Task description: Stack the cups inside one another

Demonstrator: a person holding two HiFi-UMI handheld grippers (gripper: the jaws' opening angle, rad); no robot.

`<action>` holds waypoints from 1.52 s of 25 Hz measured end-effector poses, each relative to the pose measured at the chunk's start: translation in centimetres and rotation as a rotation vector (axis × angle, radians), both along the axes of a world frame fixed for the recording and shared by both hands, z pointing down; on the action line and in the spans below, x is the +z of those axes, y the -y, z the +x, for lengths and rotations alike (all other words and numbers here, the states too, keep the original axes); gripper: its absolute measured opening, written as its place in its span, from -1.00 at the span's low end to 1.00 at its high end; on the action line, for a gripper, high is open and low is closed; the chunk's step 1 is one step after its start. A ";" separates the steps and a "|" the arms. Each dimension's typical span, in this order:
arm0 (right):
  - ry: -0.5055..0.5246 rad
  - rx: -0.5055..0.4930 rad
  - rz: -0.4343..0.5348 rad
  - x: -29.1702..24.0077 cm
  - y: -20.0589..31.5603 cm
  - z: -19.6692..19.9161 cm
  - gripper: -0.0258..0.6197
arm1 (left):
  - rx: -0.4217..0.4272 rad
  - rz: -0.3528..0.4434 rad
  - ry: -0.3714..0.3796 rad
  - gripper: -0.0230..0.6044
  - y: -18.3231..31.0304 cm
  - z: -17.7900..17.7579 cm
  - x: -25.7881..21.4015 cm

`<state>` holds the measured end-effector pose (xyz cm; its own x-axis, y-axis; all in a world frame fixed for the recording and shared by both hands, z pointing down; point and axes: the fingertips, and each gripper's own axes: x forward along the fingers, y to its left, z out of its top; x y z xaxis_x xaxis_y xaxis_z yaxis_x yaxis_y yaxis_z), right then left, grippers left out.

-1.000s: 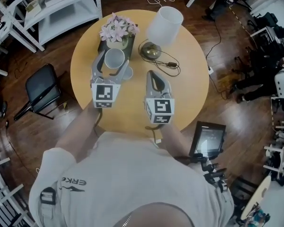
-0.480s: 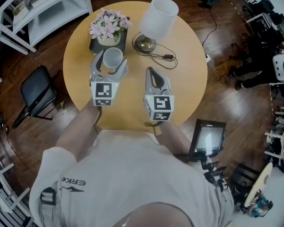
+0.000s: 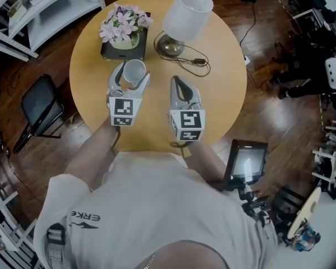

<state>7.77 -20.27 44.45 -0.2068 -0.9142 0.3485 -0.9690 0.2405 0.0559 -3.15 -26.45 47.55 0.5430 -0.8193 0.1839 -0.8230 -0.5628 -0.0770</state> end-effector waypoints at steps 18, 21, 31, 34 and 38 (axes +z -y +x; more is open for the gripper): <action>0.013 0.003 -0.048 2.3 1.8 0.5 -0.88 | 0.038 -0.114 0.087 0.21 0.0 1.5 5.7; 0.013 0.001 -0.052 2.4 1.8 0.6 -0.88 | 0.046 -0.135 0.102 0.21 -0.2 1.7 6.7; 0.015 0.006 -0.067 3.0 2.0 0.7 -0.88 | 0.067 -0.209 0.166 0.22 -0.7 2.2 10.2; 0.013 0.008 -0.071 3.2 2.0 0.8 -0.88 | 0.070 -0.226 0.177 0.22 -0.8 2.3 11.0; 0.009 0.009 -0.078 2.9 1.8 1.0 -0.88 | 0.074 -0.251 0.187 0.22 -1.3 2.5 11.6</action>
